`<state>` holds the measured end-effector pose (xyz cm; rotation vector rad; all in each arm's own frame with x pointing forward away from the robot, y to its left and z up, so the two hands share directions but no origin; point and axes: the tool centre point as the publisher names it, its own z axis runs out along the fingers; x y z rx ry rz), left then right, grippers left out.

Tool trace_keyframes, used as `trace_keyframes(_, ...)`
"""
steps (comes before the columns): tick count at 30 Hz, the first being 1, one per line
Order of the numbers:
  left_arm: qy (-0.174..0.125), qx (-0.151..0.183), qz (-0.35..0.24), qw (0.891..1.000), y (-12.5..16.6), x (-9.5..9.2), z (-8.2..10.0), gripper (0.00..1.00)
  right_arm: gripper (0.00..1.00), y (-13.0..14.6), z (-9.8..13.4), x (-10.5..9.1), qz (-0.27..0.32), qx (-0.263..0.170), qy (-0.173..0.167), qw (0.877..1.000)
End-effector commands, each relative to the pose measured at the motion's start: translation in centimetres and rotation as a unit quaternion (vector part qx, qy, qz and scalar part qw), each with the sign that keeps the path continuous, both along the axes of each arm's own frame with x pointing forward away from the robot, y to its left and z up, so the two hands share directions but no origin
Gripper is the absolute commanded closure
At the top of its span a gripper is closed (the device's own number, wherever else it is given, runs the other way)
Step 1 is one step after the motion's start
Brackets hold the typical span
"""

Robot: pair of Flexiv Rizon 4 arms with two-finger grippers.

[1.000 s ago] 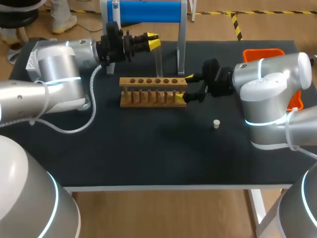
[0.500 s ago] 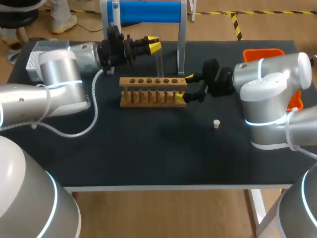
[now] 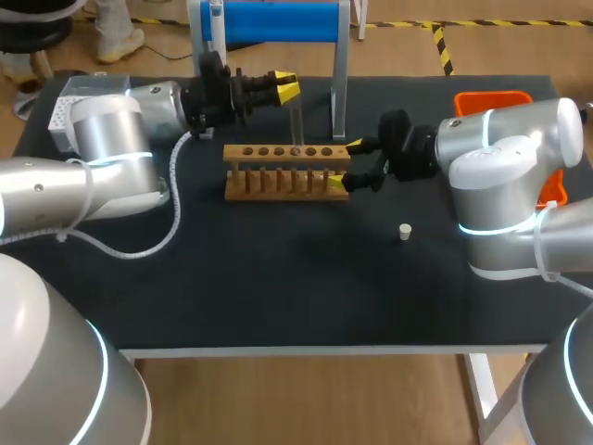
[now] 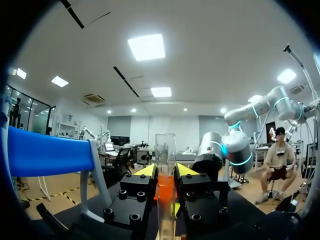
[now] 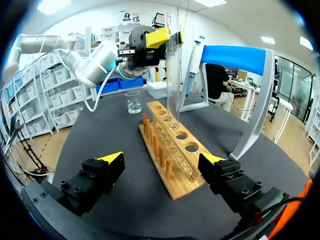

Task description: Invert the test tube, pick up the pipette, mount the tip to pipette, aspirate from beaker and dispense into the tube, eject the tip, return the pipette, and cap with the stopper.

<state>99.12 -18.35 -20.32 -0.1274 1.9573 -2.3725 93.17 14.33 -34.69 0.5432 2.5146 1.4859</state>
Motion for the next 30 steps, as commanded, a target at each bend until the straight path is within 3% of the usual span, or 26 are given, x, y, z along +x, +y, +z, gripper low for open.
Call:
trace_keyframes(1,0.0,0.0,0.002,1.0,0.02,-0.11,-0.03,1.0,0.0,-0.04,0.02,-0.05,0.0,0.0,0.0,1.0)
trace_keyframes(9,0.001,0.013,-0.001,1.0,-0.16,-0.1,-0.5,1.0,0.0,-0.04,0.02,-0.05,0.0,0.0,0.0,1.0)
trace_keyframes(27,-0.006,0.11,-0.012,0.994,-0.07,-0.2,-0.89,1.0,0.0,-0.04,0.02,-0.05,0.0,0.0,0.0,1.0)
trace_keyframes(30,-0.006,0.112,-0.011,0.994,0.0,-0.19,-0.94,1.0,0.0,-0.04,0.02,-0.05,0.0,0.0,0.0,1.0)
